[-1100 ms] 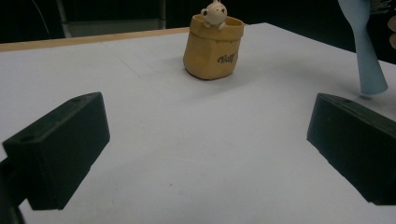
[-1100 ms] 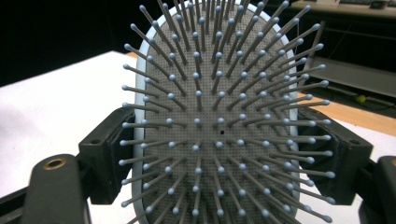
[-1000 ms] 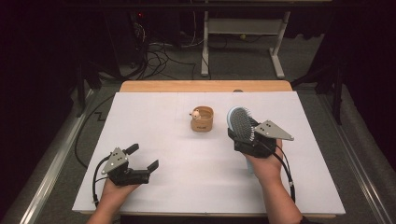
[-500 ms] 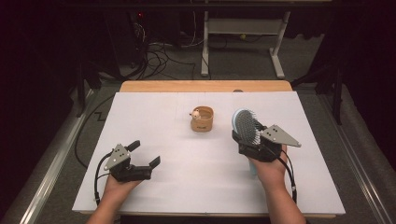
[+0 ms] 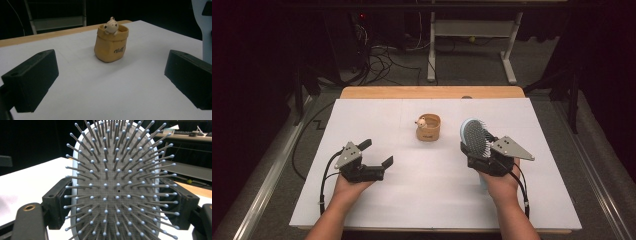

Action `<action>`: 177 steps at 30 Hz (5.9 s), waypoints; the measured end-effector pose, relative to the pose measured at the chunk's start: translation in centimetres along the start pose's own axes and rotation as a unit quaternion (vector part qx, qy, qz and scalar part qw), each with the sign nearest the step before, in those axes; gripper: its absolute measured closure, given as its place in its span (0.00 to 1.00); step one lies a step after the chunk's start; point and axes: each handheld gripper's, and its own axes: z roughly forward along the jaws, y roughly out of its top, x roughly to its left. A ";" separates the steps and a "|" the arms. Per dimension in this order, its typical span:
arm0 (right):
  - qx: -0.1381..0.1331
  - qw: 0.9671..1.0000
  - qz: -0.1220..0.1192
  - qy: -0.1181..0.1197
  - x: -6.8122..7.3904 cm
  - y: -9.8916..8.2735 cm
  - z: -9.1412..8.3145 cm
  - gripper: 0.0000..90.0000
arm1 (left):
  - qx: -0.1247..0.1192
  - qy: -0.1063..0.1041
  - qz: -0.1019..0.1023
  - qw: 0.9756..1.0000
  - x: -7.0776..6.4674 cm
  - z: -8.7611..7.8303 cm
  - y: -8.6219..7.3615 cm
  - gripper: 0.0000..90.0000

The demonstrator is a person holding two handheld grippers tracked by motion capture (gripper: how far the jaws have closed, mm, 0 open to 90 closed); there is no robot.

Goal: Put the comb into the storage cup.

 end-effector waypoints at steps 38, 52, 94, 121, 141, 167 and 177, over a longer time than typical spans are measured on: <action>-0.028 0.999 -0.027 -0.005 1.2 2.1 0.6 0.23 | 0.005 -0.064 0.022 0.998 -3.3 4.7 2.5 0.01; -0.044 0.997 -0.061 -0.004 2.9 3.3 3.1 0.23 | 0.002 -0.075 0.025 0.997 -3.6 4.4 2.3 0.00; -0.027 0.991 -0.122 0.053 8.1 1.2 3.8 0.23 | -0.021 -0.109 0.019 0.994 -5.9 2.6 4.4 0.01; -0.024 0.985 -0.151 0.077 10.4 0.8 4.2 0.23 | -0.024 -0.126 0.002 0.992 -6.4 2.3 5.2 0.02; -0.023 0.983 -0.160 0.091 11.6 0.6 4.4 0.23 | -0.024 -0.129 -0.009 0.991 -6.1 2.3 5.2 0.08; -0.016 0.982 -0.167 0.088 12.0 0.4 4.5 0.23 | -0.013 -0.162 -0.021 0.987 -5.8 2.5 4.7 0.38; -0.015 0.981 -0.173 0.085 12.1 0.4 4.6 0.23 | -0.015 -0.162 -0.023 0.986 -5.9 2.5 4.6 0.45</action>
